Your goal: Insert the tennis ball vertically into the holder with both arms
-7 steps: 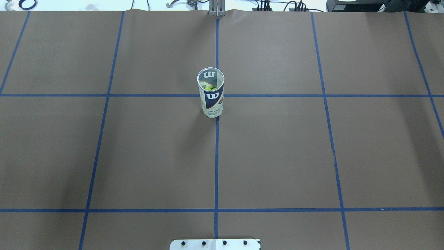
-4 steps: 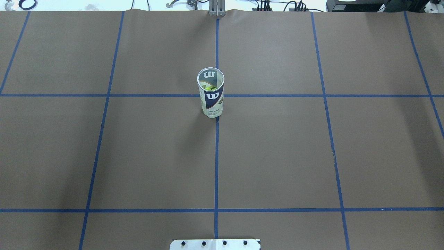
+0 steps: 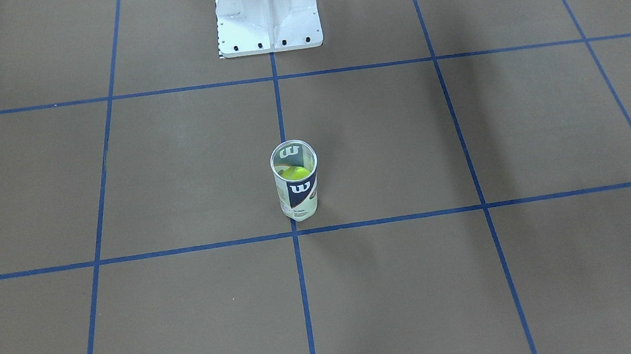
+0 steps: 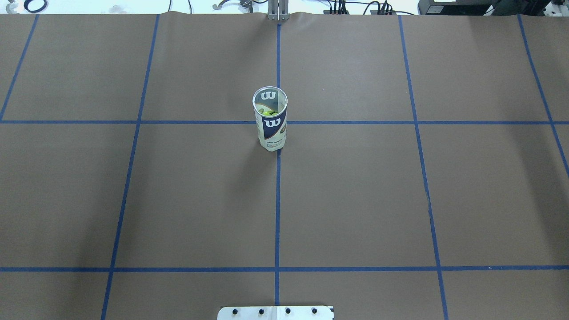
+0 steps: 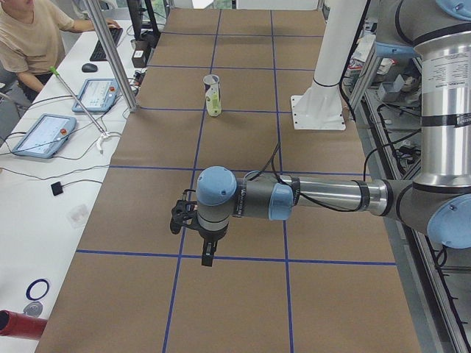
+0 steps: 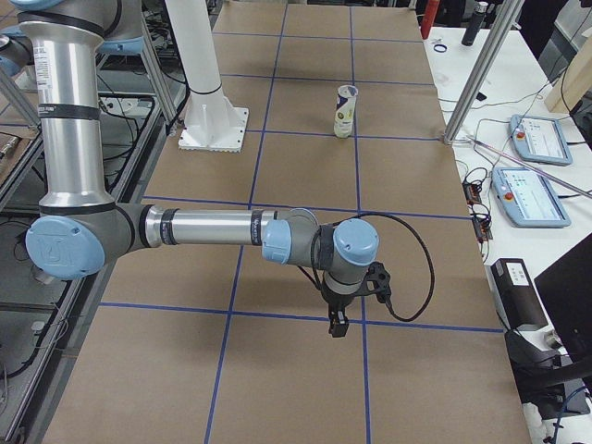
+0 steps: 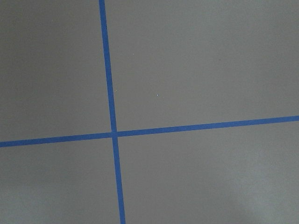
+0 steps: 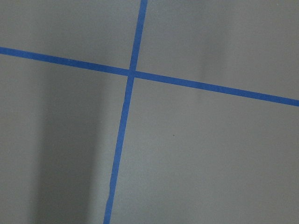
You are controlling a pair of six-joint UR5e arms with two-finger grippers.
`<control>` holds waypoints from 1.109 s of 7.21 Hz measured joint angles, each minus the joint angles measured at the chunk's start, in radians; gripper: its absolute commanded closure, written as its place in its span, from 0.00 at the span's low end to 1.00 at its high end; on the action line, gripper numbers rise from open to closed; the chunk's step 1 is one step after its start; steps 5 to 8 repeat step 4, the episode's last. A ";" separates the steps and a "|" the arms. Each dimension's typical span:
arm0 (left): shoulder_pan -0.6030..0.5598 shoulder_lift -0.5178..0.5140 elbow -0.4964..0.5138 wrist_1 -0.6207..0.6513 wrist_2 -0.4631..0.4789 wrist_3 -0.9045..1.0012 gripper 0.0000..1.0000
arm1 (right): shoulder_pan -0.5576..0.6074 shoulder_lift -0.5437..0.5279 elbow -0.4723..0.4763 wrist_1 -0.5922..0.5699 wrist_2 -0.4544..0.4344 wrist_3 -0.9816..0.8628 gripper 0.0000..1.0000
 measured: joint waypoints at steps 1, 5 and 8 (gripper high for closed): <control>0.000 -0.003 -0.002 0.000 -0.002 0.001 0.00 | 0.000 0.000 -0.002 0.000 -0.001 0.001 0.01; 0.000 -0.012 0.000 0.001 -0.001 -0.007 0.00 | 0.000 0.002 -0.016 0.000 -0.001 0.006 0.01; 0.000 -0.012 0.000 0.001 -0.001 -0.007 0.00 | 0.000 0.002 -0.016 0.000 -0.001 0.006 0.01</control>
